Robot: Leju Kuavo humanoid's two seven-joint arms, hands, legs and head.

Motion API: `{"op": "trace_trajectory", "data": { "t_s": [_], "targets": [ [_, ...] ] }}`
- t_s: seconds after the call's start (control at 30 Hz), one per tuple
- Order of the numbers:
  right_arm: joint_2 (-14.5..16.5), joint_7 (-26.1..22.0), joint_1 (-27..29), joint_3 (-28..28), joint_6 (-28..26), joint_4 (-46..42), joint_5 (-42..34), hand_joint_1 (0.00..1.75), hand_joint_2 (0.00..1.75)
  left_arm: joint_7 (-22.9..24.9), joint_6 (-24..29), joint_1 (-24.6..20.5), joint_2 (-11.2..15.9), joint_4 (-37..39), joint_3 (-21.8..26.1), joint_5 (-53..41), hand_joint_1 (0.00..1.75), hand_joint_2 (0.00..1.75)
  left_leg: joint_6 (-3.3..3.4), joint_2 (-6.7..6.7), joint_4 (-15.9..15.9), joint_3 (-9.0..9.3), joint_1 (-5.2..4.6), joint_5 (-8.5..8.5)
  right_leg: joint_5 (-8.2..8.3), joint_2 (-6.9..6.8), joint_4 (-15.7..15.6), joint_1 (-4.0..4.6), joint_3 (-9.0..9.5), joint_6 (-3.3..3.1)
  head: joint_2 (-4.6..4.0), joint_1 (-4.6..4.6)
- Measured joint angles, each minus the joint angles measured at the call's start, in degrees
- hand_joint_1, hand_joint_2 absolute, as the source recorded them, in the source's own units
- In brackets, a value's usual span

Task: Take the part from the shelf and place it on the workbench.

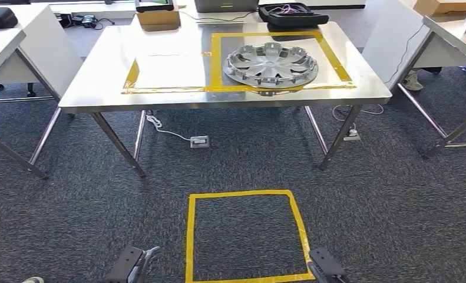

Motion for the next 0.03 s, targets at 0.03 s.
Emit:
{"op": "trace_trajectory", "data": {
  "t_s": [0.03],
  "targets": [
    [0.01, 0.01, 0.05, -0.06, 0.0, 0.3, 0.0, 0.0, 0.0, 0.02, 0.08, 0.02, 0.0, 0.03, 0.0, -0.01, 0.0, 0.0, 0.0, 0.0, 0.0, 0.0, 0.0, 0.0, 0.0, 0.0, 0.0, 0.0, 0.0, 0.0, -0.01, 0.0]
  ]
}}
